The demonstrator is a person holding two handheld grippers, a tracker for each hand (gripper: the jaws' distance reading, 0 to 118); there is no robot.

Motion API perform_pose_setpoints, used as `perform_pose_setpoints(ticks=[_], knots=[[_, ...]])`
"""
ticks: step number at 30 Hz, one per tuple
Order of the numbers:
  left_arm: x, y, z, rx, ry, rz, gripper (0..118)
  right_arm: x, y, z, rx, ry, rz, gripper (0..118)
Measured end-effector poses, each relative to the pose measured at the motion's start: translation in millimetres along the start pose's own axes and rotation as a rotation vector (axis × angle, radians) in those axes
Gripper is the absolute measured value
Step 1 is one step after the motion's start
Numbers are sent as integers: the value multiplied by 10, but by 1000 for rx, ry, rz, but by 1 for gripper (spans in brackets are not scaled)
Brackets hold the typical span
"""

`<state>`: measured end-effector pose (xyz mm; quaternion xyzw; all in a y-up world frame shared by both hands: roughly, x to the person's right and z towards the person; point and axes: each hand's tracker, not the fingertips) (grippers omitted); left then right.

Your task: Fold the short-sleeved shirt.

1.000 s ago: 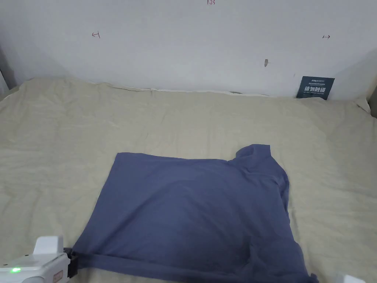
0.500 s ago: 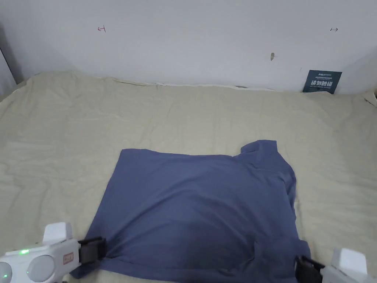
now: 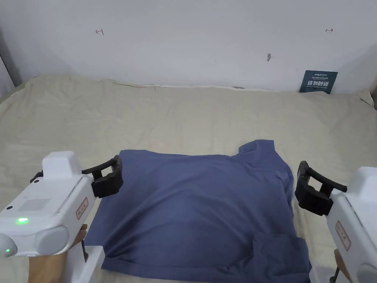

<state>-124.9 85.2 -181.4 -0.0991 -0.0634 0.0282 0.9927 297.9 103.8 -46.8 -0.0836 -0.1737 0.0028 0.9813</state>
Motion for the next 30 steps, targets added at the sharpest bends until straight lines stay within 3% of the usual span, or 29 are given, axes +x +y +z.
perform_pose_setpoints(ticks=[2, 4, 5, 7, 11, 18, 20, 21, 23, 24, 25, 27, 28, 30], knots=[[41, -11, 34, 26, -11, -9, 80, -51, -10, 23, 4, -6, 14, 72], [68, -35, 47, 28, -17, -12, 14, -145, -12, 69, 11, -22, 25, 14], [74, -43, 41, 22, -22, -7, 1, -160, -20, 73, 13, -20, 26, 2], [105, -84, 14, -21, -64, 31, 0, -63, -38, -1, 20, -22, 29, 1], [13, -180, -27, -64, -34, 23, 0, -221, 47, 119, 0, -18, 28, 1], [-346, -476, -112, -313, -50, 25, 0, -283, 28, 166, -43, -15, 4, 1], [-463, -611, -149, -421, -45, 38, 3, -250, -37, 125, -54, -13, 1, 1], [-519, -695, -159, -456, -38, 42, 11, -254, -57, 121, -60, -13, 1, 1], [-607, -830, -147, -529, -26, 39, 40, -273, -82, 126, -70, -14, 2, 1], [-649, -917, -147, -545, -9, 39, 49, -253, -108, 104, -78, -12, 0, 1], [-690, -997, -168, -585, -6, 43, 49, -226, -153, 72, -85, -11, -5, 1], [-753, -1138, -194, -651, 24, 58, 110, -233, -186, 68, -97, -8, -9, 1], [-769, -1204, -207, -676, 34, 57, 118, -216, -212, 37, -103, -7, -9, 1], [-793, -1332, -208, -677, 41, 30, 113, -214, -262, 14, -119, -4, -10, 1]])
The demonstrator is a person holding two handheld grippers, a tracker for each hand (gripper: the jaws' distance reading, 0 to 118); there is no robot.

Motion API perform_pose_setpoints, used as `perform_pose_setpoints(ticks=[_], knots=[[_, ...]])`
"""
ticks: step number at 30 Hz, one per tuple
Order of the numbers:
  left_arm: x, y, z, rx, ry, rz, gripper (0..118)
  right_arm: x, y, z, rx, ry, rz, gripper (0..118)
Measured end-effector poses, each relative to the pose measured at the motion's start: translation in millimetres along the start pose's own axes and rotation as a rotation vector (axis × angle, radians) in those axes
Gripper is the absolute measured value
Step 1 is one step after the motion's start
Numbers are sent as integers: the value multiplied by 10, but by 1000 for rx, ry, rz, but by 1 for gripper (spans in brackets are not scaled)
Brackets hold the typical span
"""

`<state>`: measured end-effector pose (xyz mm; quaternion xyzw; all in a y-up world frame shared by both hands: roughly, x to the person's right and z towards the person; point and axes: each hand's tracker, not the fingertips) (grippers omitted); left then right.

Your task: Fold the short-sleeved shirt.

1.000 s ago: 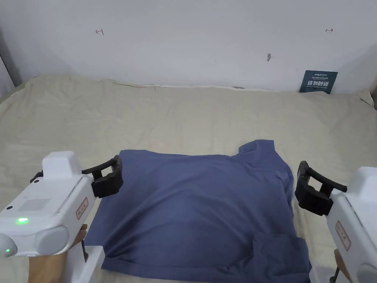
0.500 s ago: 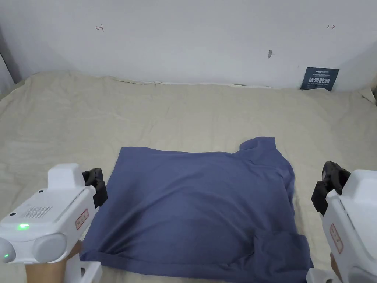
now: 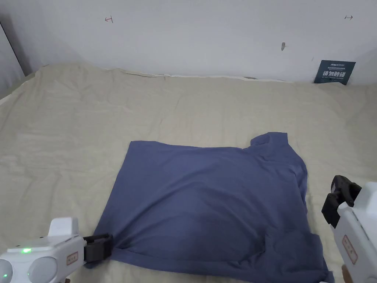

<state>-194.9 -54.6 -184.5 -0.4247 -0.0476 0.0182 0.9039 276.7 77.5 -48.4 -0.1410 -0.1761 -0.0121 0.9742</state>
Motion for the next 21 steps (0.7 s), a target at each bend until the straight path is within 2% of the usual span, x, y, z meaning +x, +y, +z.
perform_pose_setpoints(ticks=[5, 7, 8, 9, 11, 13, 14, 16, 18, 21], knots=[[-53, -189, -304, -77, 55, -24, 87, 31, -129, -47, -52, 3, -17, 1], [-60, -229, -388, -87, 49, -25, 59, 50, -187, -58, -70, -4, -15, 1], [-62, -255, -415, -85, 46, -31, 37, 60, -211, -61, -80, -7, -15, 2], [-60, -267, -429, -78, 32, -39, 7, 75, -242, -64, -93, -11, -14, 2], [-46, -264, -405, -46, -30, -20, 4, 136, -309, -88, -135, -20, -12, 3], [9, -271, -341, -35, -11, -36, 4, 215, -452, -105, -215, -23, -6, 23], [15, -266, -324, -17, -9, -42, 4, 192, -502, -93, -254, -22, -9, 38], [24, -230, -280, -4, -15, -34, 4, 242, -728, -141, -397, -10, -2, 75], [20, -199, -254, 3, -30, -21, 4, 307, -1001, -225, -501, -22, 8, 103], [88, -164, -180, 14, -32, -33, 4, 355, -1365, -295, -610, -41, 23, 105]])
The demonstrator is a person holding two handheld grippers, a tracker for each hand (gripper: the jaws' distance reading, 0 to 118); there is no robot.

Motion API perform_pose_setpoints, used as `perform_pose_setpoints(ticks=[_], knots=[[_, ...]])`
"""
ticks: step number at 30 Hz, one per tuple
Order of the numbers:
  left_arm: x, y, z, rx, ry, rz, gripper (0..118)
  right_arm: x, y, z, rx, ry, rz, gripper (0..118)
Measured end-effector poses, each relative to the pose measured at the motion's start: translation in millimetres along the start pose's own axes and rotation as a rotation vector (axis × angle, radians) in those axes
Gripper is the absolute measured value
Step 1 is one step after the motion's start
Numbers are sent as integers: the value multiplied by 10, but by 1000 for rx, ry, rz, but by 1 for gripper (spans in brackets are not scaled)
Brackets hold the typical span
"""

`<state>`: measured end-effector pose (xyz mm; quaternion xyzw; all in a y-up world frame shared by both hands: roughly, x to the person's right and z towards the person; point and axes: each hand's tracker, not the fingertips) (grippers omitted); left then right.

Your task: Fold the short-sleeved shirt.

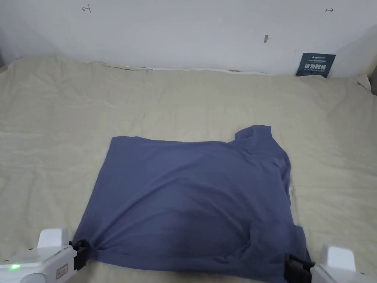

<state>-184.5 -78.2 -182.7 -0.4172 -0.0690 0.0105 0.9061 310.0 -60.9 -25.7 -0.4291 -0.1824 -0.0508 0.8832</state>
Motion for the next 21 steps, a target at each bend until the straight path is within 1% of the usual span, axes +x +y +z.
perform_pose_setpoints(ticks=[2, 4, 5, 7, 8, 9, 10, 12, 16, 18, 21], knots=[[7, 15, 20, 2, -6, -2, 4, -103, -95, -39, -54, -6, 8, 103], [7, 24, 14, 3, -9, -4, 4, -117, -183, -128, -74, 5, -14, 101], [8, 25, 16, 3, -8, -7, 4, -98, -182, -148, -76, 13, -28, 92], [2, 33, 8, 3, -4, -12, 4, -78, -177, -149, -72, 36, -67, 51], [-4, 36, 5, 2, -4, -12, 4, -78, -177, -145, -61, 68, -89, 29], [-11, 39, 4, 1, -2, -9, 4, 9, -168, -208, -59, 85, -94, 12], [-23, 45, 3, -1, 0, -5, 4, 27, -150, -199, -55, 72, -86, 8], [-14, 67, 16, 0, 7, 4, 4, 54, -84, -117, -34, 71, -80, 6], [-86, 214, 24, 31, 17, 40, 4, 34, 203, 190, 63, 87, -99, 6], [-110, 344, 30, 56, 11, 67, 4, 215, 355, 78, 116, 94, -88, 6], [-58, 573, 50, 95, 15, 75, 4, 248, 634, 66, 187, 92, -90, 6]])
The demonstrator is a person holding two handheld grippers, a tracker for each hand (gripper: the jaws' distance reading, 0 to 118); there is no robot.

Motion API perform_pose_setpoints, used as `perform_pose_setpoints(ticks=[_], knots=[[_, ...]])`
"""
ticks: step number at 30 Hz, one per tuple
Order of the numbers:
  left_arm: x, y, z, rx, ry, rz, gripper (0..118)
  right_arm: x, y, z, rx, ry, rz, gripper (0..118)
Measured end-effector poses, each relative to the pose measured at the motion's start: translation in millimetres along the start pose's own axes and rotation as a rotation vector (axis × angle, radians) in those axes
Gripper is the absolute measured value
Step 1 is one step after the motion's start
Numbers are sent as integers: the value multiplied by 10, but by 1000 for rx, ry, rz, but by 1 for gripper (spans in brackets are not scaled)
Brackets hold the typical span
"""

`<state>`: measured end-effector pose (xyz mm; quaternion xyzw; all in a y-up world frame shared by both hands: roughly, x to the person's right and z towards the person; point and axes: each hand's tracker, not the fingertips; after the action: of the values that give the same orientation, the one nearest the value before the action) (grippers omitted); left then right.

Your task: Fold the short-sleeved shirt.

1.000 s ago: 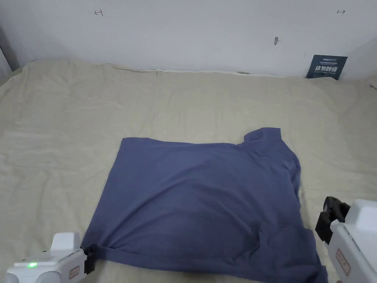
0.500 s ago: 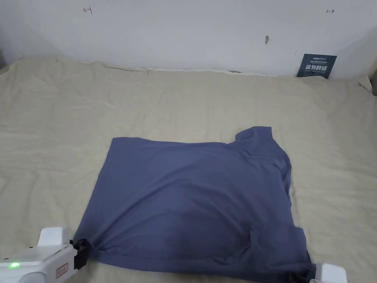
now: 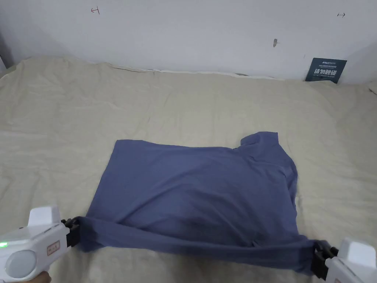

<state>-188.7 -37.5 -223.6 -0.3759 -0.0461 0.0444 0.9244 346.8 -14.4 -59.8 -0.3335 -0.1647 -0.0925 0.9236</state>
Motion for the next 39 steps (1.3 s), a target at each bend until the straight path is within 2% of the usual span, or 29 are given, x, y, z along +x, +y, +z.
perform_pose_setpoints(ticks=[3, 5, 8, 13, 18, 23, 25, 26, 27, 28, 29, 30, 32, 39], knots=[[33, 239, -126, 27, 3, 0, 4, 21, 301, -210, 31, 5, 13, 6], [76, 388, -248, 27, 1, -4, 4, -121, 442, -337, 46, 1, 28, 6], [193, 574, -499, 20, 16, -56, 4, -142, 599, -696, 41, -15, 46, 6], [335, 706, -1045, -68, 39, -92, 4, -240, 701, -1247, -53, -39, 51, 6], [350, 642, -1579, -189, 89, -120, 4, -77, 625, -1911, -184, -58, -14, 6], [358, 607, -1681, -214, 98, -107, 4, -250, 435, -1987, -271, -80, -27, 7], [345, 651, -1660, -218, 90, -110, 15, -231, 434, -1949, -263, -91, -25, 18], [326, 665, -1636, -217, 83, -105, 27, -258, 464, -1900, -258, -99, -21, 29], [318, 690, -1595, -211, 74, -87, 62, -278, 498, -1850, -258, -108, -11, 52], [313, 716, -1536, -197, 68, -66, 87, -372, 552, -1681, -246, -109, -7, 73], [314, 743, -1473, -180, 60, -48, 105, -396, 581, -1589, -218, -103, -5, 91], [352, 783, -1338, -150, 51, -31, 116, -431, 632, -1468, -169, -94, -8, 106], [394, 861, -1089, -58, 31, -17, 115, -496, 780, -1154, -70, -76, 1, 106], [797, 1054, 79, 250, -21, -134, 115, -885, 1045, 167, 293, -19, 57, 107]])
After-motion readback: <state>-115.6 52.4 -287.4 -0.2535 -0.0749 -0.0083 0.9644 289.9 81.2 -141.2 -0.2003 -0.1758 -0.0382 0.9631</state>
